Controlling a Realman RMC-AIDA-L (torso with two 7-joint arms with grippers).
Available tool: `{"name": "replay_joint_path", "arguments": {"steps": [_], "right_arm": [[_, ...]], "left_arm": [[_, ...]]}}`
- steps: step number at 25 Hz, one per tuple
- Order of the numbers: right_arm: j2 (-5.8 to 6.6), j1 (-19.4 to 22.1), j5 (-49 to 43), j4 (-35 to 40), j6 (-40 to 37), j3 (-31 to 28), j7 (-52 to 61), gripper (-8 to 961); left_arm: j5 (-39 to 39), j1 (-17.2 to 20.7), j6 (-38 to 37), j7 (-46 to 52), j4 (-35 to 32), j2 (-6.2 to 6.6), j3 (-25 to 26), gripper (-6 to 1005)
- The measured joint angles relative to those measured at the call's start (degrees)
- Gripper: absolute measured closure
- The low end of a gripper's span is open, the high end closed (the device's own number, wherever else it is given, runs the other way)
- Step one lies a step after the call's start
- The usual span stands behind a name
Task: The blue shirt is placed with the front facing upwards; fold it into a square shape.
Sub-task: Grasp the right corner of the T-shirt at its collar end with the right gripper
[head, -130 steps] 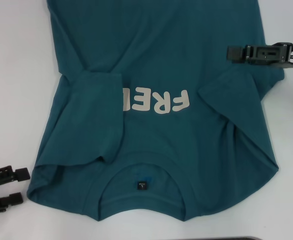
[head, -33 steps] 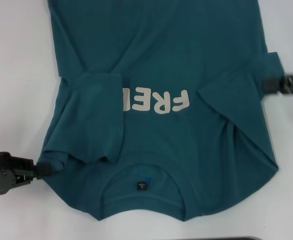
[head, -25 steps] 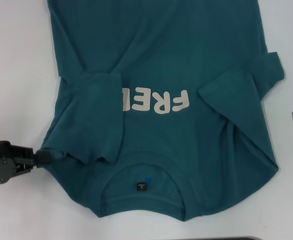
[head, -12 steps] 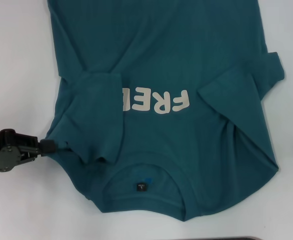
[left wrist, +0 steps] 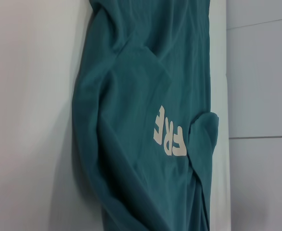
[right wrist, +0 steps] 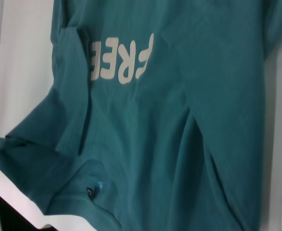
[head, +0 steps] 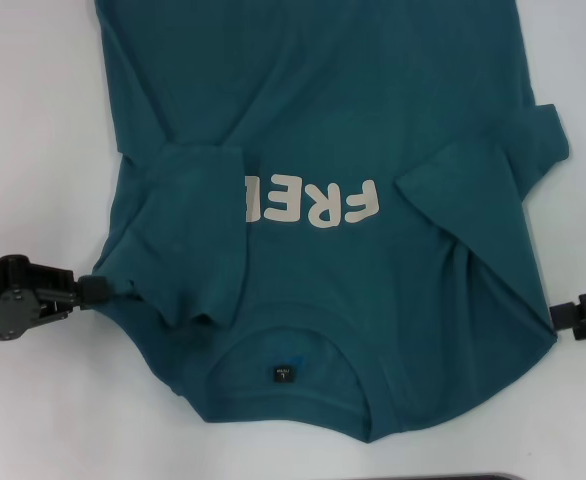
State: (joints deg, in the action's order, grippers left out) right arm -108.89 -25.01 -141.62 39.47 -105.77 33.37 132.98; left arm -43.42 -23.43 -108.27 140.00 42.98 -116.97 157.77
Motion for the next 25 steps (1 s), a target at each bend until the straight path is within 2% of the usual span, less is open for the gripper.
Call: {"name": "replay_joint_path", "arguments": {"steps": [10,25], "right_arm": [[-0.38,0.7,-0.6,0.0,1.7,-0.2,-0.7,207],[-1.65,0.2,-2.6,-0.1,3.3,-0.6,-0.1,207]], "left_arm": [[0.0,-0.7,0.6,0.0,-0.2,0.17,0.0,961],[0.0,-0.7,0.6,0.0,-0.3,0.17,0.0,961]]}}
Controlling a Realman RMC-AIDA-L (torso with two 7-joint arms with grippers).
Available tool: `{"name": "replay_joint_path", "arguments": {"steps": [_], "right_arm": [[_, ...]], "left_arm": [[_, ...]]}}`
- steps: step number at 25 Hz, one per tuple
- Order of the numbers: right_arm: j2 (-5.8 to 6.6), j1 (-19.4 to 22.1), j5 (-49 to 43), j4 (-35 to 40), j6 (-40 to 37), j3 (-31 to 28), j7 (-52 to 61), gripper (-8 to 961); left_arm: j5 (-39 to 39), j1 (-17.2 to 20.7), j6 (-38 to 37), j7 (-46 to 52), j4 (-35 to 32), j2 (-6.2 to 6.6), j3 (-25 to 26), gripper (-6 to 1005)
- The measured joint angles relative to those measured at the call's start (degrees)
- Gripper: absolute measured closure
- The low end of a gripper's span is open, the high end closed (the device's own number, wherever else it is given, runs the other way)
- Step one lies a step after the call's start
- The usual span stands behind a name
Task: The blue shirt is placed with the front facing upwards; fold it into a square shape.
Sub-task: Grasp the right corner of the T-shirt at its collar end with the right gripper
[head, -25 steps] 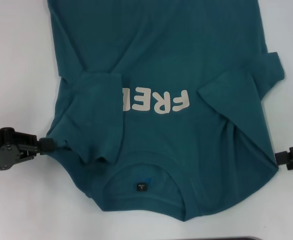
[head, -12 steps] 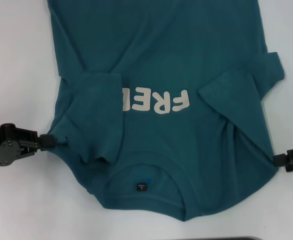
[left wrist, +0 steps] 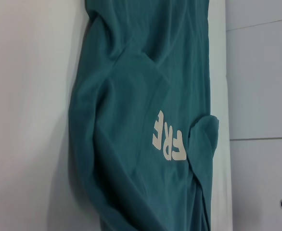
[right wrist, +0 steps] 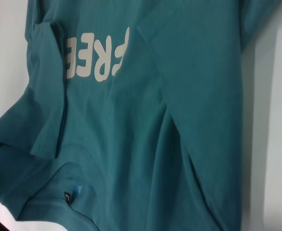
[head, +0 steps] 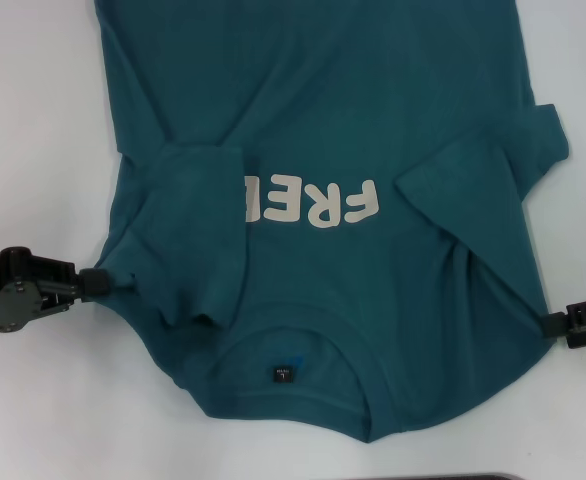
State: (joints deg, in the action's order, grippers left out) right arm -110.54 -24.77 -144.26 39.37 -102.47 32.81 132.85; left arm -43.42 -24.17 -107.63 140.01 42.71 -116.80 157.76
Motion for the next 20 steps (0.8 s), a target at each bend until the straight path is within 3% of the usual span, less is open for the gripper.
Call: {"name": "replay_joint_path", "arguments": {"steps": [20], "right_arm": [[-1.5,-1.5,-0.7,-1.5,1.7,0.5,0.9,207]], "left_arm": [[0.0,0.0,-0.2,0.2,0.2,0.15,0.0,961]]}}
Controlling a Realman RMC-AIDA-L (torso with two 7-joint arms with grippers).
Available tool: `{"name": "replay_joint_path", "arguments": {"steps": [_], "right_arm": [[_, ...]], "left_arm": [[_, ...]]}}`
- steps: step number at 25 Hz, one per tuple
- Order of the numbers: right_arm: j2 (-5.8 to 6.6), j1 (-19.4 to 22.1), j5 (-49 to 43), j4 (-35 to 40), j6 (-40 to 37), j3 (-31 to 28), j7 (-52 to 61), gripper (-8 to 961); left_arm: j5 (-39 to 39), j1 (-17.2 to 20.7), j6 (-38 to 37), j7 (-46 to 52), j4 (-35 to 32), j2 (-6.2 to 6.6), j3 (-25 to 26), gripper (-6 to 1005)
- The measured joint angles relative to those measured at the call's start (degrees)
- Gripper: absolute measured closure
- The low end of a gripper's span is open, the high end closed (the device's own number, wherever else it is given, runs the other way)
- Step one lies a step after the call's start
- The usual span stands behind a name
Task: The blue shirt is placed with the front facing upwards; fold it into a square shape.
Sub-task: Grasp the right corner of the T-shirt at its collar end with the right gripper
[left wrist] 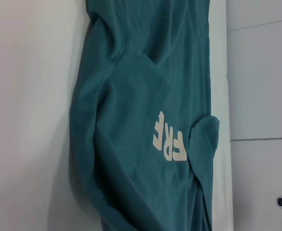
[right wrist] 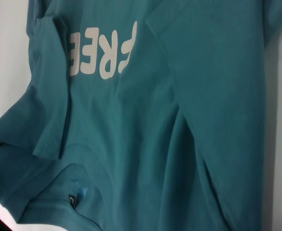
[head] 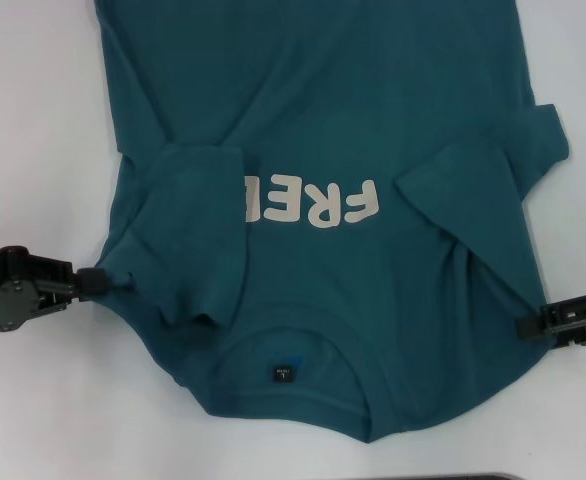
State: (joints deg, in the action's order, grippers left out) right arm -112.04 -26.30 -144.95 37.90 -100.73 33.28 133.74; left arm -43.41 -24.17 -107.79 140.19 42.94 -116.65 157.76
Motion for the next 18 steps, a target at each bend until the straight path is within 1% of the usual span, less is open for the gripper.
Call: {"name": "replay_joint_path", "arguments": {"steps": [5,14,18], "right_arm": [[-0.07,-0.2,-0.1,-0.2,0.2,0.0,0.0,207],[-0.62,-0.4,1.6,-0.4,1.0,-0.7,-0.7,207],[-0.34,-0.8,1.8,-2.3,1.5,-0.7,-1.1,207]], "left_arm": [[0.0,0.0,0.0,0.1,0.1,0.03,0.0,962],[0.0,0.0,0.1,0.1,-0.1,-0.01,0.0,962],[0.0,0.0,0.1,0.1,0.0,-0.11,0.0,962]]}}
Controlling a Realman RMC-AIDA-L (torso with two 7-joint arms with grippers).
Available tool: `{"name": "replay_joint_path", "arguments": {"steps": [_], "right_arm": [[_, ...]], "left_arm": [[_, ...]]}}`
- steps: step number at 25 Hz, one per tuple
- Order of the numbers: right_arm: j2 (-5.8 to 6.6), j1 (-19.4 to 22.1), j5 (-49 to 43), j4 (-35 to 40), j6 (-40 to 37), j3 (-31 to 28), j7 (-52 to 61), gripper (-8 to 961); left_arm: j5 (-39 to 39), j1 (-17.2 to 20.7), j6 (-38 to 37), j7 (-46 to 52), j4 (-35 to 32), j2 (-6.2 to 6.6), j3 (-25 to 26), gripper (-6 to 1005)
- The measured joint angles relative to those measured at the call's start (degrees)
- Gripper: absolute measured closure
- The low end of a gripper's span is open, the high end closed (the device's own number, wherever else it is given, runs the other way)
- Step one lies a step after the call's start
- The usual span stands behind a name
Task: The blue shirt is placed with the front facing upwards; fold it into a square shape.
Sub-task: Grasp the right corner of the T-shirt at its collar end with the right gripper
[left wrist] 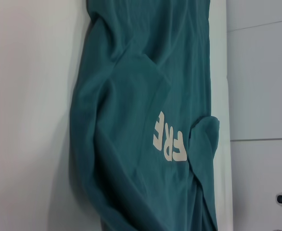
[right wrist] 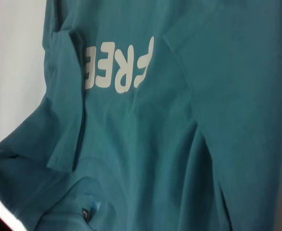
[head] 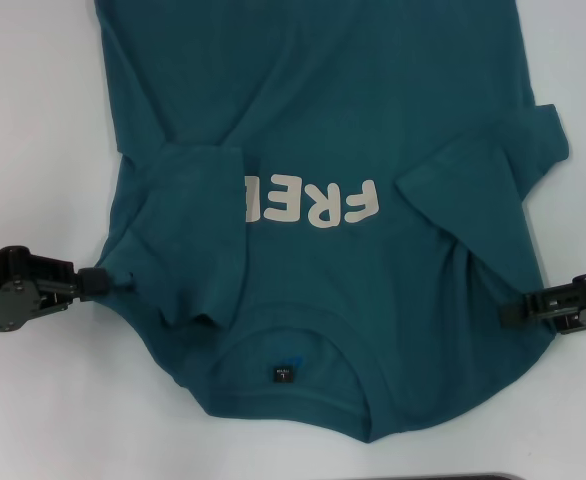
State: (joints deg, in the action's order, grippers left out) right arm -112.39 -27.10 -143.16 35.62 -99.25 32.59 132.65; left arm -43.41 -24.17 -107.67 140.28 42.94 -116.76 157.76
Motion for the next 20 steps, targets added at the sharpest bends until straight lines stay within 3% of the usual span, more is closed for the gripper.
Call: {"name": "replay_joint_path", "arguments": {"steps": [4,10,20], "right_arm": [[0.19,-0.1,0.1,-0.5,0.3,-0.1,0.1,206],[0.63,0.3,0.6,0.3,-0.5,-2.1,0.0,347],[0.94,0.4,0.3,0.5,-0.7,-1.1,0.1,717]], "left_arm": [[0.0,0.0,0.0,0.0,0.0,-0.02,0.0,961],[0.0,0.1,-0.3,0.0,0.1,-0.12,0.0,961],[-0.7,0.1,-0.4,0.0,0.0,0.03,0.0,961]]}}
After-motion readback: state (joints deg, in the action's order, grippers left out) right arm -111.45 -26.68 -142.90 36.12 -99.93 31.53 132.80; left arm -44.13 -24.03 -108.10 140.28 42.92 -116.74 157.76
